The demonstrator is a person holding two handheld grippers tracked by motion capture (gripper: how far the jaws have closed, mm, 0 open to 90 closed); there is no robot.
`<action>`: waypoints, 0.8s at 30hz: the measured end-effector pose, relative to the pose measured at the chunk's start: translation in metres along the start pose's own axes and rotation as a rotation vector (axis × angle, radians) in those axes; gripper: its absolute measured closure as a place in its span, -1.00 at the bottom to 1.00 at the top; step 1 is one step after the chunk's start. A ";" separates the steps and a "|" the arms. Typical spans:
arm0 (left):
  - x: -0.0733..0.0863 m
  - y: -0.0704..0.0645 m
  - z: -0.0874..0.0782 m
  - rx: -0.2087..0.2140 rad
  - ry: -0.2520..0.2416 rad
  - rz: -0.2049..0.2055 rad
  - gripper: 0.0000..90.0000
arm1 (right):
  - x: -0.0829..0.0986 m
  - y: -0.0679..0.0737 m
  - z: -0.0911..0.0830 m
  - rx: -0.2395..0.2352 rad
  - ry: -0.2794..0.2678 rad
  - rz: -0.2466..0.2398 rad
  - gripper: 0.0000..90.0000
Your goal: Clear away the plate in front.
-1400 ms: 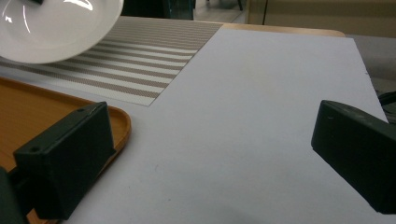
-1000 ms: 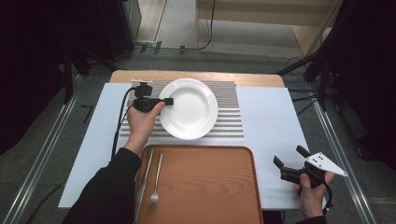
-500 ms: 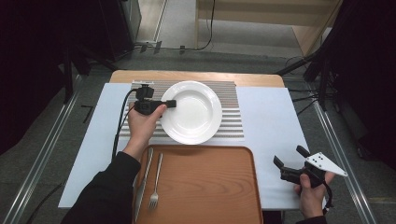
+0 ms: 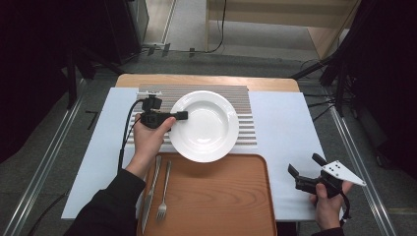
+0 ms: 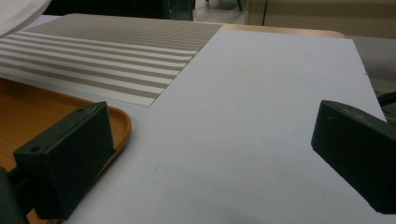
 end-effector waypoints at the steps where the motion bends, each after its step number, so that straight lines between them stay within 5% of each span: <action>1: 0.002 -0.003 -0.001 0.003 0.004 0.005 0.81 | 0.000 0.000 0.000 0.000 0.000 -0.002 -1.00; 24: 0.055 -0.008 -0.015 0.056 0.015 -0.028 0.81 | 0.000 0.001 0.001 0.002 0.005 -0.008 -1.00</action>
Point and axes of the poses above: each handheld gripper's, and its own axes: z roughly forward along the jaws, x roughly out of its underside, y roughly to its left, the point moved 4 cm from there along z, roughly forward along the jaws
